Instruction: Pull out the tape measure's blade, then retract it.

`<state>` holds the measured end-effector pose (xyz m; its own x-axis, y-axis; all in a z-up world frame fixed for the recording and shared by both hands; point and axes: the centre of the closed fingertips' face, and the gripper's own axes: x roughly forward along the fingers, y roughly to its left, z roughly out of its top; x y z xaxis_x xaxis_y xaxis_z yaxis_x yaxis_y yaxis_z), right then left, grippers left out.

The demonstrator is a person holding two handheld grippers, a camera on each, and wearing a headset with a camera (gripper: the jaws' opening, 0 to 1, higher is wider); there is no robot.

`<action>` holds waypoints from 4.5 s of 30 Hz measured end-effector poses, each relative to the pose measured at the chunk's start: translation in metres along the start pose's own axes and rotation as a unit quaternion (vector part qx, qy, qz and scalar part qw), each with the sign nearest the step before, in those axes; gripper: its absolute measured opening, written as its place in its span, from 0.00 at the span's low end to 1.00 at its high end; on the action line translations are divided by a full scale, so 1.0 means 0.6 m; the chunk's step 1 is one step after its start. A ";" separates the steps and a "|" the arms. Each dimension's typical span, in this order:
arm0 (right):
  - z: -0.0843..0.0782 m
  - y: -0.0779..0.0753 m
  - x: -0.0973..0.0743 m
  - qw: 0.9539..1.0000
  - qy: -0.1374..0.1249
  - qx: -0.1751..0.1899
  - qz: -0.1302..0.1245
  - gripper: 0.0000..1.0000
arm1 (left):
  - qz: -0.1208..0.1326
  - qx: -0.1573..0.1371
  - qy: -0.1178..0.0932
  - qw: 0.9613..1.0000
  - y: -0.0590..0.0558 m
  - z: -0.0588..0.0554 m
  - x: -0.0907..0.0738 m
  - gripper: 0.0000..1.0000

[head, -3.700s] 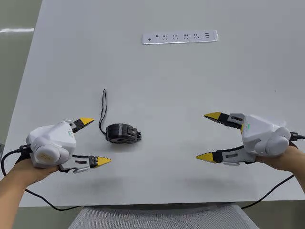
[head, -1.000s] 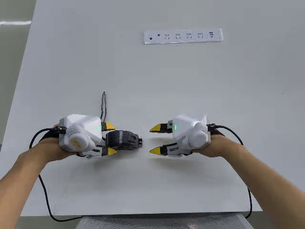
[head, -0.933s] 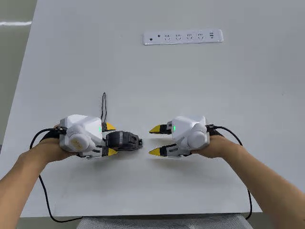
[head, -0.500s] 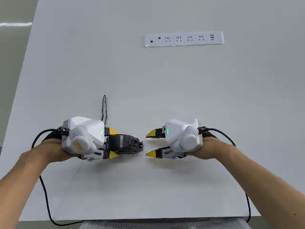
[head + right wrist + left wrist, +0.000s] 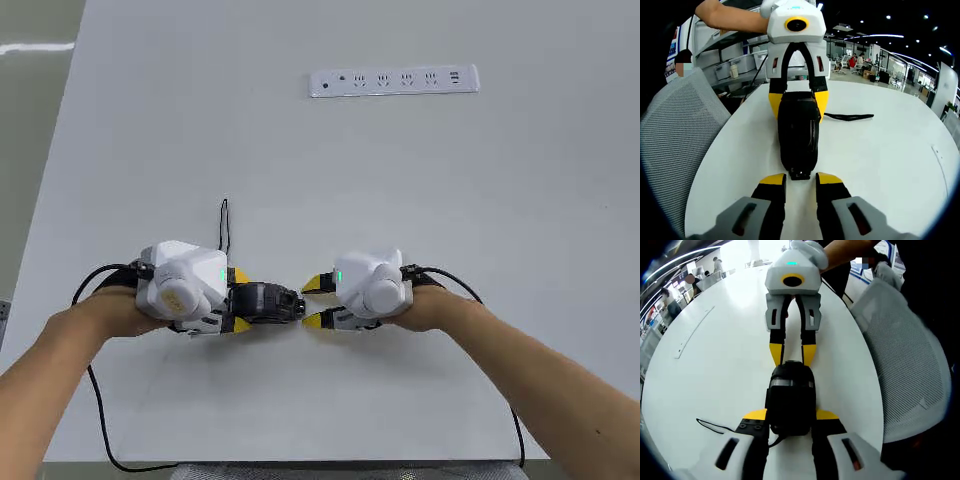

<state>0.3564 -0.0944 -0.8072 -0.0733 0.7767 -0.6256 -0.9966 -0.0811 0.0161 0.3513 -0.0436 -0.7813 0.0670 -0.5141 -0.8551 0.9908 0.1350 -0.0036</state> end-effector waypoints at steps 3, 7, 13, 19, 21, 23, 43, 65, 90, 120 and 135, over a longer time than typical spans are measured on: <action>-0.001 -0.001 0.003 1.000 -0.001 0.003 0.000 0.20 | -0.001 -0.004 -0.001 1.000 0.000 0.000 0.000 0.29; 0.001 -0.001 0.007 1.000 -0.001 0.005 0.000 0.18 | -0.003 -0.008 -0.004 1.000 -0.001 0.001 0.000 0.28; 0.000 -0.001 0.006 1.000 0.000 0.010 -0.004 0.15 | 0.002 -0.010 -0.007 1.000 0.000 0.001 0.000 0.28; -0.001 0.001 0.004 1.000 0.003 -0.002 -0.009 0.12 | 0.006 -0.009 -0.015 1.000 -0.002 0.002 -0.001 0.28; -0.001 0.000 0.004 1.000 0.001 0.000 -0.006 0.12 | 0.006 -0.007 -0.015 1.000 -0.001 0.002 -0.001 0.28; 0.000 0.001 0.004 1.000 -0.001 -0.001 -0.005 0.12 | 0.005 -0.008 -0.016 1.000 0.000 0.002 -0.001 0.28; 0.001 0.005 0.003 1.000 0.004 0.006 0.004 0.10 | -0.004 -0.005 -0.012 1.000 -0.002 -0.001 -0.001 0.28; 0.007 0.003 -0.003 1.000 0.008 -0.004 0.006 0.10 | -0.001 -0.009 -0.010 1.000 -0.002 -0.003 -0.005 0.28; 0.005 0.003 -0.016 1.000 0.004 0.003 0.011 0.10 | 0.000 -0.012 -0.010 1.000 -0.002 -0.008 -0.007 0.28; 0.009 0.002 -0.023 1.000 0.003 0.000 0.015 0.10 | 0.005 -0.014 -0.010 1.000 -0.001 -0.013 -0.010 0.28; 0.007 0.002 -0.032 1.000 0.003 0.000 0.017 0.10 | 0.005 -0.016 -0.009 1.000 -0.002 -0.013 -0.010 0.28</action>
<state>0.3566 -0.1067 -0.7921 -0.1066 0.7703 -0.6287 -0.9935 -0.1075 0.0366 0.3489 -0.0341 -0.7801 0.0784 -0.5274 -0.8460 0.9859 0.1668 -0.0126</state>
